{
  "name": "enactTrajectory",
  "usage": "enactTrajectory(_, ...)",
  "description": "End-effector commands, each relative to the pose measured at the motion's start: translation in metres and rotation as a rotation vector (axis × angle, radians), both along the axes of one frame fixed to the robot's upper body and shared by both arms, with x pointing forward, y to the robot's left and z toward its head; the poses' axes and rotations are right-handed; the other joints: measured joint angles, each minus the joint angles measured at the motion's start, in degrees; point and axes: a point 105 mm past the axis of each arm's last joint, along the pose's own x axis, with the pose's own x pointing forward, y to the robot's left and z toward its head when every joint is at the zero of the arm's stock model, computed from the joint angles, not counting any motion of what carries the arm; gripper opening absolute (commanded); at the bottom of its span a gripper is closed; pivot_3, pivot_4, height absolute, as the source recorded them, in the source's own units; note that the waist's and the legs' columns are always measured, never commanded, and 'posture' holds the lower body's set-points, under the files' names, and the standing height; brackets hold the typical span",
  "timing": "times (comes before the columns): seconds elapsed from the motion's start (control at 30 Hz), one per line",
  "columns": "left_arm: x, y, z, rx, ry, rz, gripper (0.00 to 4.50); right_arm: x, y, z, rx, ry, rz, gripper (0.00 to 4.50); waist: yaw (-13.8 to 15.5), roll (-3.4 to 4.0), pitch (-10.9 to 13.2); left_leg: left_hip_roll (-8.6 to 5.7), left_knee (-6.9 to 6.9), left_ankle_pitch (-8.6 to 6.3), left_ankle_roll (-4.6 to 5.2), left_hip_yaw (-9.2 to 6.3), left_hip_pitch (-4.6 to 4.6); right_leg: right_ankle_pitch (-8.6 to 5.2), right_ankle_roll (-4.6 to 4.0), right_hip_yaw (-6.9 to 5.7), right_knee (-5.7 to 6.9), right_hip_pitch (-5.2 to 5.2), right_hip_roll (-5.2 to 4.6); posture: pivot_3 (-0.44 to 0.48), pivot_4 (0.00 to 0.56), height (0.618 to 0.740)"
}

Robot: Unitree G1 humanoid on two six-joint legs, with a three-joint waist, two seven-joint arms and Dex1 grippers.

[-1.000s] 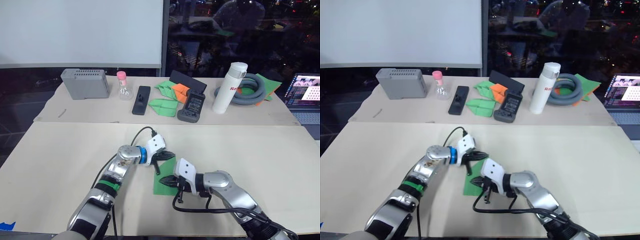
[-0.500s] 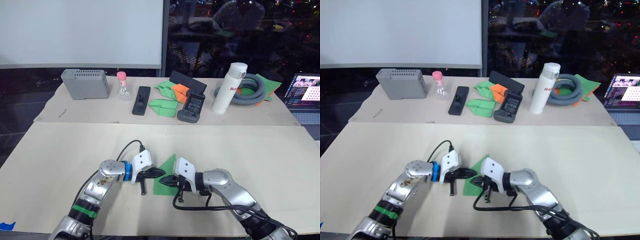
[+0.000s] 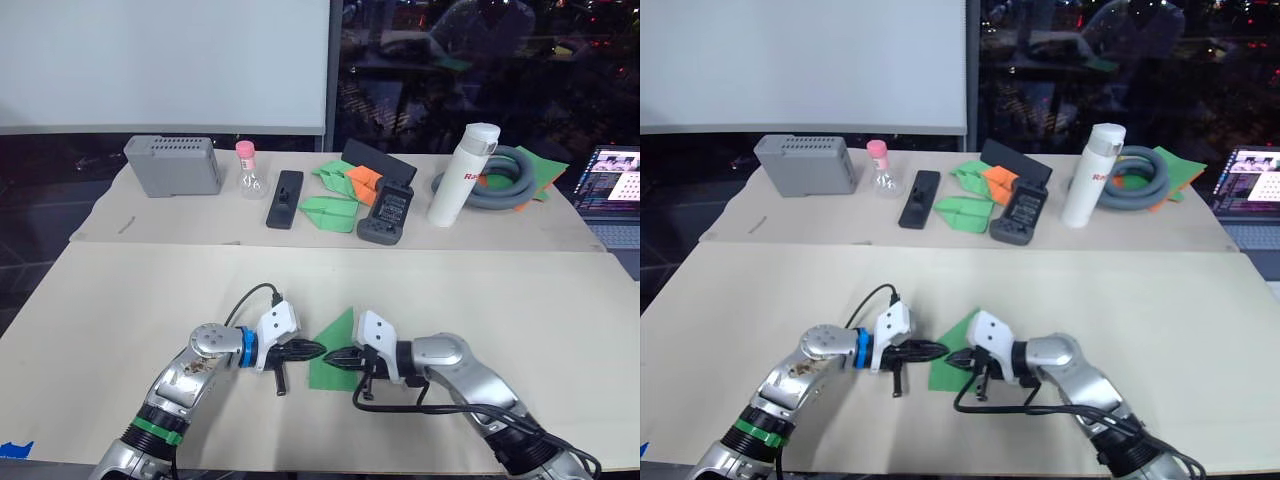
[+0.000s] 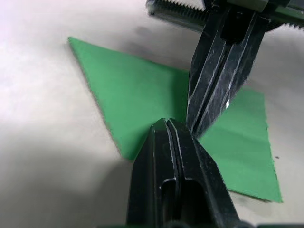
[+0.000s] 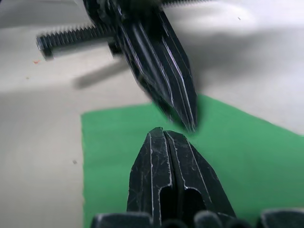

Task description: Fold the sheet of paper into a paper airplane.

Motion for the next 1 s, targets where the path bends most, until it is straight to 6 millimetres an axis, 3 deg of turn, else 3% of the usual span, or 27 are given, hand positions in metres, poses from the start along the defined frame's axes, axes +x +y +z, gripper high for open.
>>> enactTrajectory(0.03, 0.011, 0.009, 0.034, -0.03, -0.086, 0.021, 0.0, 0.0, -0.005, 0.037, 0.038, -0.066, -0.014, 0.03, 0.06, -0.02, 0.03, -0.01, 0.02, 0.0, 0.0, 0.0, -0.11, 0.01, -0.01, -0.01, 0.05, -0.13, 0.01, 0.0, 0.15, 0.74)
enactTrajectory(0.13, 0.014, 0.018, 0.051, -0.044, -0.083, 0.046, 0.0, -0.006, -0.011, 0.052, 0.025, -0.088, -0.018, 0.03, 0.24, -0.01, 0.03, -0.02, 0.06, 0.07, -0.1, -0.01, -0.77, 0.04, 0.04, -0.03, 0.22, -0.89, 0.15, 0.0, 0.15, 0.74)
enactTrajectory(0.5, -0.009, 0.019, 0.081, -0.12, 0.176, 0.078, 0.0, -0.02, -0.058, 0.069, -0.167, -0.156, -0.056, 0.03, 0.77, -0.04, 0.11, -0.06, 0.4, -0.03, 0.12, 0.06, -0.86, 0.07, 0.11, -0.44, 0.1, -0.67, 0.71, 0.0, 0.15, 0.74)
enactTrajectory(0.67, -0.01, 0.014, 0.089, -0.132, 0.283, 0.102, 1.54, -0.023, -0.069, 0.074, -0.199, -0.191, -0.07, 0.0, 1.08, -0.07, 0.2, -0.04, 0.93, -0.02, 0.12, 0.02, -0.87, 0.05, 0.15, -0.44, 0.62, -0.64, 0.82, 0.0, 0.15, 0.74)
enactTrajectory(0.8, -0.011, 0.01, 0.071, -0.021, 0.456, 0.175, 2.84, -0.026, -0.077, 0.073, -0.239, -0.21, -0.083, 0.0, 1.1, -0.07, 0.21, -0.06, 1.0, -0.02, 0.11, 0.05, -0.81, 0.05, 0.15, -0.36, 0.73, -0.61, 0.84, 0.0, 0.15, 0.74)
enactTrajectory(0.9, -0.014, -0.001, 0.071, -0.036, 0.633, 0.144, 2.84, -0.024, -0.08, 0.073, -0.243, -0.222, -0.105, 0.0, 1.14, -0.1, 0.22, -0.08, 1.04, -0.01, 0.1, 0.05, -0.81, 0.05, 0.15, -0.35, 0.8, -0.62, 0.91, 0.0, 0.15, 0.74)
enactTrajectory(1.0, 0.001, -0.019, 0.074, -0.069, 0.696, 0.151, 2.84, -0.024, -0.081, 0.07, -0.243, -0.226, -0.123, 0.0, 1.34, -0.13, 0.24, -0.11, 1.11, -0.01, 0.1, 0.05, -0.83, 0.04, 0.17, -0.34, 0.87, -0.63, 0.92, 0.0, 0.15, 0.74)
